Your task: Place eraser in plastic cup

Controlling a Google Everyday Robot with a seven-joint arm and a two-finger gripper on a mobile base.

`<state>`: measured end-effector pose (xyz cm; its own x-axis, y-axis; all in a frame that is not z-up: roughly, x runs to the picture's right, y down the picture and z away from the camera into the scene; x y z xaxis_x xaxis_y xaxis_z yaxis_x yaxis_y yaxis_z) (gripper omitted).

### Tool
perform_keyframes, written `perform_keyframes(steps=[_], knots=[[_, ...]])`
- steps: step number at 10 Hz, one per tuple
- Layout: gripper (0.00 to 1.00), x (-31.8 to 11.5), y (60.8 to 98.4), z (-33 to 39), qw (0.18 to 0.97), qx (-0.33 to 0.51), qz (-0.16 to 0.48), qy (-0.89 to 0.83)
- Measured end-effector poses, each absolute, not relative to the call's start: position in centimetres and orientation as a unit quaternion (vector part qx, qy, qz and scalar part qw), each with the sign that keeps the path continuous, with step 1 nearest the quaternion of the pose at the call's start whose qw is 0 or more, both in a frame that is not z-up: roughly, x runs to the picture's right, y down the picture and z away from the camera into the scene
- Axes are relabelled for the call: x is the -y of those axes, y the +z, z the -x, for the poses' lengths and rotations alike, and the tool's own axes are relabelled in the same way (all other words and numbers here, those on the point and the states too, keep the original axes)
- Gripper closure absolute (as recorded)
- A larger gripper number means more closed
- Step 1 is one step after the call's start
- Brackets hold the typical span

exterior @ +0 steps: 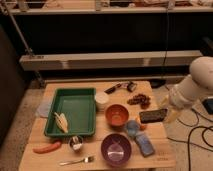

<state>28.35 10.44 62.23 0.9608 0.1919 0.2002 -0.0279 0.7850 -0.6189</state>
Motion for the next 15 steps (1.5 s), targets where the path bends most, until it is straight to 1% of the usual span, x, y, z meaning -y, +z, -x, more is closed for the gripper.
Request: perform_keyframes(steps=[1,3,5,11,15], knots=[[1.00,-11.4,62.0,-31.8,0.933,0.113,0.332,0.075],[1.00,-12.2,61.7,-35.1,0.930,0.104,0.341,0.085],[1.00,-12.4,61.5,-36.7,0.929,0.106,0.347,0.078],[1.00,-12.8,61.8,-36.2,0.930,0.095,0.350,0.066],[1.00,-13.9,64.0,-31.1,0.932,0.075,0.353,0.042]])
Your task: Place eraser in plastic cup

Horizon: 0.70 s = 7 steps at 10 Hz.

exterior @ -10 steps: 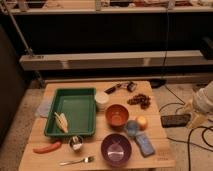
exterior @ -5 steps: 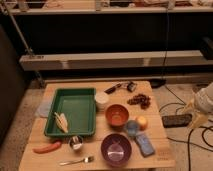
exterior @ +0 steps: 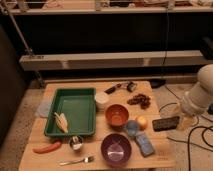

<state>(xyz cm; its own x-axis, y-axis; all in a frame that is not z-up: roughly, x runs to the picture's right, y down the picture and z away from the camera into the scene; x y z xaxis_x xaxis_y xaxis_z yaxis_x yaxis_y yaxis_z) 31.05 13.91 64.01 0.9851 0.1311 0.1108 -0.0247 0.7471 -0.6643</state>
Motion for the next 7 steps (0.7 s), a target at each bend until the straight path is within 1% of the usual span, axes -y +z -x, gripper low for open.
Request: perform_keyframes(steps=[1,3,7], knots=[[1.00,-14.2,64.9,-29.6,0.931,0.073,0.355,0.037],[1.00,-14.4,65.7,-28.8,0.930,0.069,0.359,0.036],[1.00,-13.6,67.8,-27.6,0.928,0.053,0.365,0.043]])
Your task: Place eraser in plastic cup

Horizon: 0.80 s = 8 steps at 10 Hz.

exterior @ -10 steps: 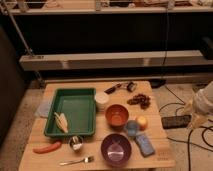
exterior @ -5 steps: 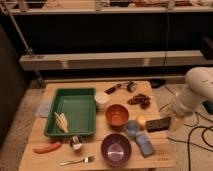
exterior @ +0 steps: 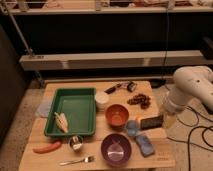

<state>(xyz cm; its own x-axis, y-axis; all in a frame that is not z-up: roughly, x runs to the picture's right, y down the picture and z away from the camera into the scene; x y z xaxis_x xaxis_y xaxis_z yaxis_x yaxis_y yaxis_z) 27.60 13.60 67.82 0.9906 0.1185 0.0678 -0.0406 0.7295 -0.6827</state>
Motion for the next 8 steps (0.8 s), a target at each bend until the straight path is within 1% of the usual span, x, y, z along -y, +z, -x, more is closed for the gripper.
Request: perform_keyframes(steps=[4,8], knots=[[1.00,-13.4,68.9,-27.5,0.927,0.033,0.368,0.063],[1.00,-13.9,69.9,-25.9,0.928,0.011,0.367,0.060]])
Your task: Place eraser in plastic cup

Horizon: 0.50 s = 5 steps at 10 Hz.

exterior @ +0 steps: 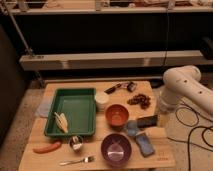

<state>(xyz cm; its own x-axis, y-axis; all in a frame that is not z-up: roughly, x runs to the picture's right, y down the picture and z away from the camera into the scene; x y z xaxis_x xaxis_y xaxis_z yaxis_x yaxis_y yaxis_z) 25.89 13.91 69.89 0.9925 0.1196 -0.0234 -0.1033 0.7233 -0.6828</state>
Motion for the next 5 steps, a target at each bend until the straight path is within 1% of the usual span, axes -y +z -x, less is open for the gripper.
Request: perform_keyframes(steps=[5], knots=[[1.00,-14.3,71.2,-24.4,0.928,0.000,0.370,0.052]])
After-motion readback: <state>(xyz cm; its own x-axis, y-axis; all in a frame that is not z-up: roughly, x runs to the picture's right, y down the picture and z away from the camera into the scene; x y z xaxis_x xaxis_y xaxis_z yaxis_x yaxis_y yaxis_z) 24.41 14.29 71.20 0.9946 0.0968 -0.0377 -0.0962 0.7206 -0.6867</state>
